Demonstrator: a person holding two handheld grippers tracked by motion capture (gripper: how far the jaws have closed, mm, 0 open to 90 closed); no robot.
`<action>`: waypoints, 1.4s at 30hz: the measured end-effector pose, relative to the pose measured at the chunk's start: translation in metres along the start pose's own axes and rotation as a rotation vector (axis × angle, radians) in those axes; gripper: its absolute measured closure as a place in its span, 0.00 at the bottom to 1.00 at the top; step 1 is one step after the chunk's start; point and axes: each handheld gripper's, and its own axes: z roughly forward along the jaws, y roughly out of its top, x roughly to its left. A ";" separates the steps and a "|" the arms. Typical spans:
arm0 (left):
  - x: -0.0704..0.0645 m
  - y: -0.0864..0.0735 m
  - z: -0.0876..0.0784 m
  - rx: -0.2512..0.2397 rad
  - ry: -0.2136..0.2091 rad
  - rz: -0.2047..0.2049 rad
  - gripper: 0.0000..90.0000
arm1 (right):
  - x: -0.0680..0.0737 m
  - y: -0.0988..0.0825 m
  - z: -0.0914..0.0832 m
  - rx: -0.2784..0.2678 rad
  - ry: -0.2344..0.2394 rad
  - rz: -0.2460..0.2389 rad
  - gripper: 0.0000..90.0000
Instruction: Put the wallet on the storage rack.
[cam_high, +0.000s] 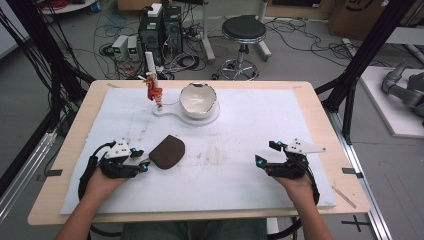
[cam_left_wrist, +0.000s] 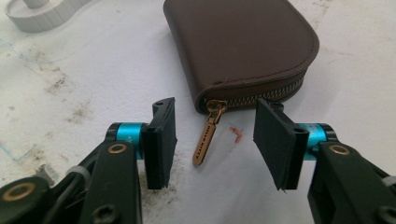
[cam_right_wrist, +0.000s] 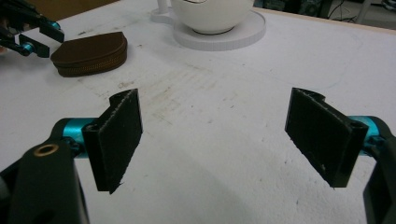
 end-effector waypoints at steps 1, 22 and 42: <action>0.000 0.000 0.001 0.008 -0.003 0.005 0.58 | 0.000 -0.001 -0.001 -0.001 -0.001 0.003 0.21; 0.006 -0.001 0.009 0.029 -0.094 0.014 0.88 | 0.000 -0.003 -0.007 -0.010 -0.011 -0.002 0.21; 0.007 0.017 -0.011 -0.135 -0.150 -0.020 0.89 | 0.000 -0.002 -0.009 -0.023 -0.008 -0.002 0.21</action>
